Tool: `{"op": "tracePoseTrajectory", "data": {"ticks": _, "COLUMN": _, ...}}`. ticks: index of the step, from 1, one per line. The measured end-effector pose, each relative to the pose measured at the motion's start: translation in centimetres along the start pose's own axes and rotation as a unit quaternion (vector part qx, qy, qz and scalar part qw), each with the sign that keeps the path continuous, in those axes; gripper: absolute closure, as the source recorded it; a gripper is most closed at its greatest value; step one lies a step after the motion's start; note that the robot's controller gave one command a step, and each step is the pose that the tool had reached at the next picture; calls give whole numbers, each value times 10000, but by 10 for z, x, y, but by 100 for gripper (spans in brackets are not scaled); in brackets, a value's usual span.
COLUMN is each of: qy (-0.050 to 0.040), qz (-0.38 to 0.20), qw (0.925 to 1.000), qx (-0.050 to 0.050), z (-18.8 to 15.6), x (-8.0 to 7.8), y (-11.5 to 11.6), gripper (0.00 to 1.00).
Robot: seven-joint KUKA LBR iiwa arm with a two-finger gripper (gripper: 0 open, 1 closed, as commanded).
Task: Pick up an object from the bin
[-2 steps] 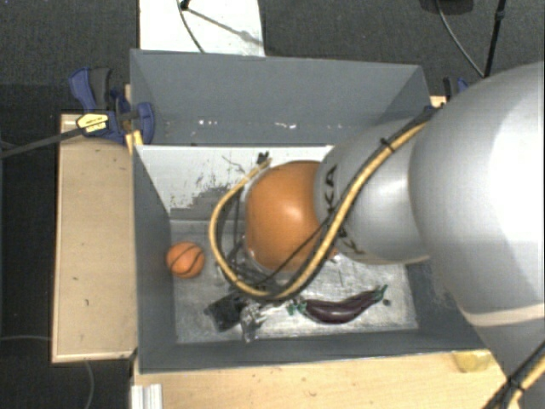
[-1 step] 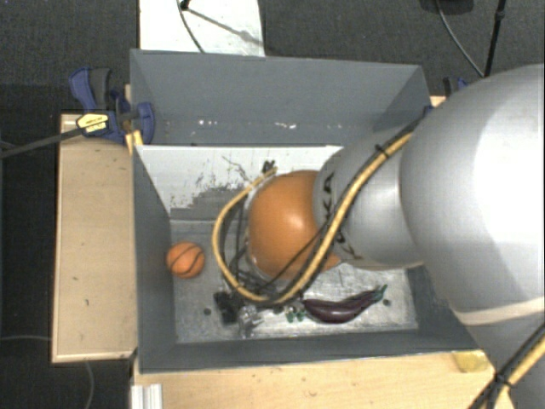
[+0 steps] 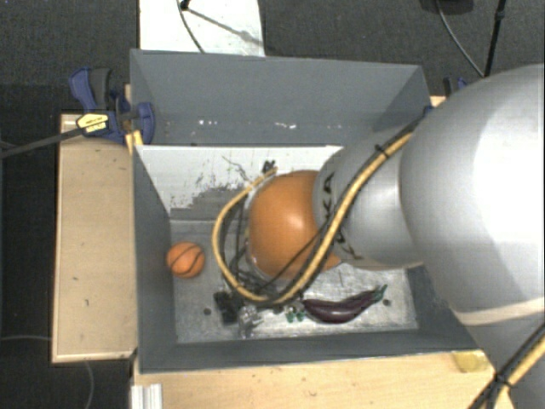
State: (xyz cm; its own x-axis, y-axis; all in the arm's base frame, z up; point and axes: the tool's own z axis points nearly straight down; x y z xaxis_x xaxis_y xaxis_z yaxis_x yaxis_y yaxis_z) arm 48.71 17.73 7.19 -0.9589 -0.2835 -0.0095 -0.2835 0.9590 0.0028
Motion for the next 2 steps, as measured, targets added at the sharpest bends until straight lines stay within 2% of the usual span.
{"op": "tracePoseTrajectory", "data": {"ticks": 1, "qy": 62, "qz": -140, "qw": 9999, "qx": 10, "z": -74, "x": 6, "y": -3, "gripper": 100}}
{"op": "tracePoseTrajectory", "data": {"ticks": 2, "qy": 62, "qz": -135, "qw": 9999, "qx": 10, "z": -74, "x": 6, "y": -3, "gripper": 100}}
